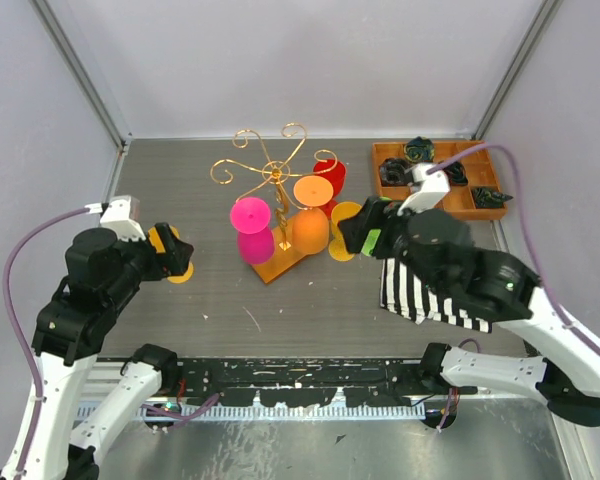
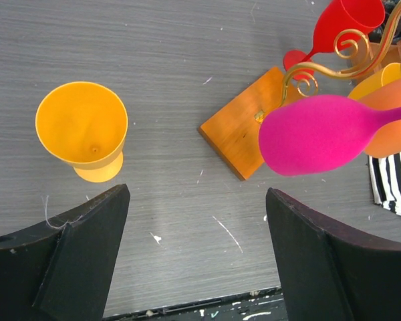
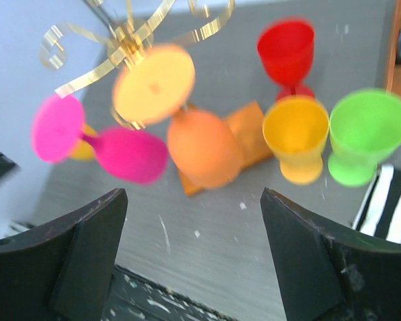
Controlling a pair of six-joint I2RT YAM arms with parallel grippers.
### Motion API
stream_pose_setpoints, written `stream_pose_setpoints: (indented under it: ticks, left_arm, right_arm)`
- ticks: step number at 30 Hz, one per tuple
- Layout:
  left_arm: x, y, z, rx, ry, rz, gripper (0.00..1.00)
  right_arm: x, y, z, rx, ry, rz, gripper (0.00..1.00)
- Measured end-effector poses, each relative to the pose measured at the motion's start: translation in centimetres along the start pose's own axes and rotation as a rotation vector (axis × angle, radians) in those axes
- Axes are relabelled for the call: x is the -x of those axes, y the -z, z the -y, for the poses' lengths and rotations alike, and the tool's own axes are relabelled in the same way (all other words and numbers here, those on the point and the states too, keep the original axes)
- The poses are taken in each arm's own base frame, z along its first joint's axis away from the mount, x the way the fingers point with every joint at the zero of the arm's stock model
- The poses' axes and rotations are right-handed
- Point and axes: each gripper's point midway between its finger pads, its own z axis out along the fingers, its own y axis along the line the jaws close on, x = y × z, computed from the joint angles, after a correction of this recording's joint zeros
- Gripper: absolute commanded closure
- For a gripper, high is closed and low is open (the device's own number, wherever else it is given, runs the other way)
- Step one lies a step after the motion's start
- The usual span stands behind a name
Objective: Place the wine glass upside down on the wine glass rack
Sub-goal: Turn the wine glass upside down at the wine rack, then adjust the wine rack at the center of the board.
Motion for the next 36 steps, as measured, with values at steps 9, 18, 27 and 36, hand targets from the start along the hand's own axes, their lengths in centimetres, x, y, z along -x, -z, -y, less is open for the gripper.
stream_pose_setpoints:
  ticks: [9, 18, 27, 36]
  left_arm:
    - [-2.6, -0.2, -0.7, 0.010, 0.007, -0.059, 0.11]
    - [-4.0, 0.0, -0.5, -0.017, 0.020, -0.075, 0.12]
    - [-5.0, -0.1, -0.2, -0.046, 0.040, -0.086, 0.12]
    - [-5.0, -0.1, 0.0, -0.054, 0.041, -0.087, 0.12]
  right_arm:
    - [10.4, 0.5, -5.2, 0.044, 0.059, 0.185, 0.23]
    - [9.0, -10.0, -11.5, -0.008, 0.262, 0.109, 0.45]
    - [5.8, -18.1, -11.8, -0.122, 0.408, 0.035, 0.47]
    - [6.3, -18.9, -10.0, -0.198, 0.430, 0.041, 0.56]
